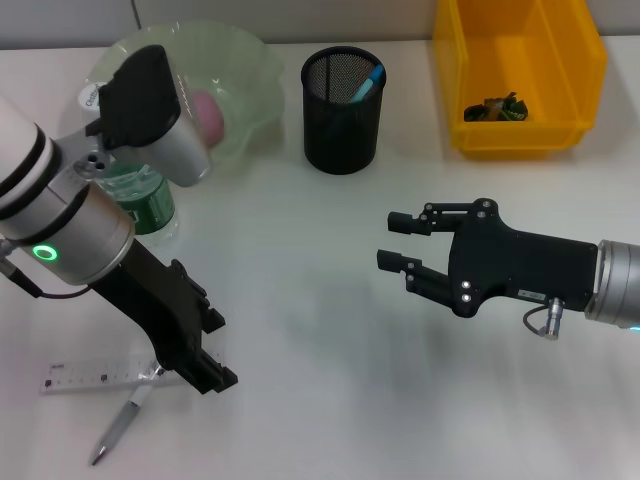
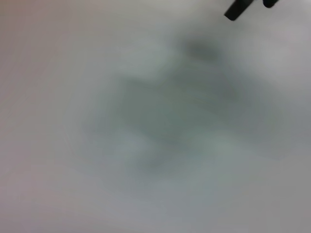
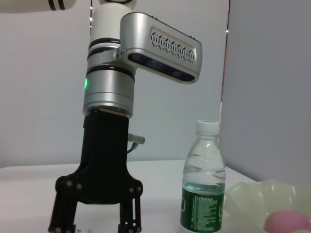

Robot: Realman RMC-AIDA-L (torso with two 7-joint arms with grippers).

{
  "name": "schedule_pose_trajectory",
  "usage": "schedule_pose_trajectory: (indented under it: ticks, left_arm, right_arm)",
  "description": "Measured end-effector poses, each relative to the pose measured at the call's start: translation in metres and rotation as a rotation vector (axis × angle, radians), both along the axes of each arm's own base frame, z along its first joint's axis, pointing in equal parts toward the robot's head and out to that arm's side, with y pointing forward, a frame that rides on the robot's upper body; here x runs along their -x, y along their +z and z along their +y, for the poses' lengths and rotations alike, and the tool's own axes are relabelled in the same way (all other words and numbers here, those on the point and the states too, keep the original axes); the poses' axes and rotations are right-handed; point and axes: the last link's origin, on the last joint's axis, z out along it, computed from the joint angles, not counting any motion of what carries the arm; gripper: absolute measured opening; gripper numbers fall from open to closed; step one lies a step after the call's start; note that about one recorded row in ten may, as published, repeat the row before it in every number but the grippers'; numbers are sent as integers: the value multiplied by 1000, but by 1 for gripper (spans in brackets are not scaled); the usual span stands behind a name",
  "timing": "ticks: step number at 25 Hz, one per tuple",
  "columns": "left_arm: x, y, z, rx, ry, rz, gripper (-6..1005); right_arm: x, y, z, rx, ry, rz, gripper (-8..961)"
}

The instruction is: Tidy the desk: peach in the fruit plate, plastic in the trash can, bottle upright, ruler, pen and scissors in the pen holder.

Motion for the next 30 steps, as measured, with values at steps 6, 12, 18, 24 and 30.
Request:
schedule_pose_trajectory:
  ticks: [6, 12, 18, 24, 30]
  left_arm:
    - [-2, -4, -1, 1, 17, 10, 732]
    - [-14, 0, 6, -25, 44, -5, 750]
    - [-13, -8, 1, 15, 9, 60, 788]
    - [-8, -12, 0, 15, -20, 130, 853]
    - [-15, -11, 2, 8, -28, 93, 846]
  right_arm:
    - [2, 0, 3, -3, 6, -2, 377]
    - [3, 2, 5, -4, 8, -4, 377]
    - [5, 2, 7, -4, 12, -5, 378]
    - [5, 1, 10, -12, 8, -14, 378]
    - [6, 4, 14, -33, -21, 6, 378]
